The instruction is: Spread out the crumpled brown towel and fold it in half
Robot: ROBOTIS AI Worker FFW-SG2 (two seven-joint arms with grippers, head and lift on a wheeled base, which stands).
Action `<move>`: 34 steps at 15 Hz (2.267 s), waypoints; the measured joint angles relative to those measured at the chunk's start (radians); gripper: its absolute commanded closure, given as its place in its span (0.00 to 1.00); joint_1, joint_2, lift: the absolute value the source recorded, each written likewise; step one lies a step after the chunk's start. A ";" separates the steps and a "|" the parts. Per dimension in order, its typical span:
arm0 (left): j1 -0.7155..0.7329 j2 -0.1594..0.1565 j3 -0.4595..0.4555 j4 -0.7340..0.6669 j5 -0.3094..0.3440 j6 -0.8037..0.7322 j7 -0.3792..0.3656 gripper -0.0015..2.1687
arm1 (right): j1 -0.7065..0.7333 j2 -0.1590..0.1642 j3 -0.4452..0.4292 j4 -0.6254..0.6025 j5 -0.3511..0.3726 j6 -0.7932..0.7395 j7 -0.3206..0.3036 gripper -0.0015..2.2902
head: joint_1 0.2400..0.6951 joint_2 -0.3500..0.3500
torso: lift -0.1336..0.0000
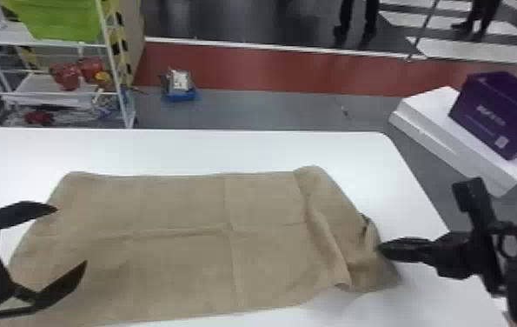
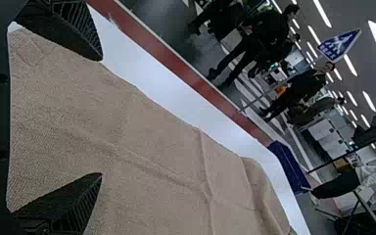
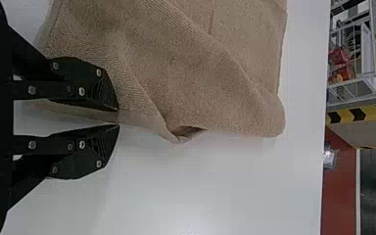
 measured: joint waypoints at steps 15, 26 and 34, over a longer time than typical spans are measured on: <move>-0.032 0.008 0.009 0.053 -0.004 -0.012 0.000 0.02 | 0.286 0.011 -0.370 -0.154 -0.029 -0.350 0.194 0.09 | 1.00 0.11 | 0.08; -0.025 0.009 0.016 0.059 -0.002 -0.039 0.000 0.02 | 0.041 0.015 -0.217 -0.003 -0.069 -0.117 -0.038 0.09 | 1.00 0.17 | 0.08; -0.031 0.009 0.000 0.065 -0.002 -0.043 0.012 0.02 | 0.015 0.019 -0.194 0.002 -0.055 -0.109 -0.051 0.09 | 1.00 0.18 | 0.08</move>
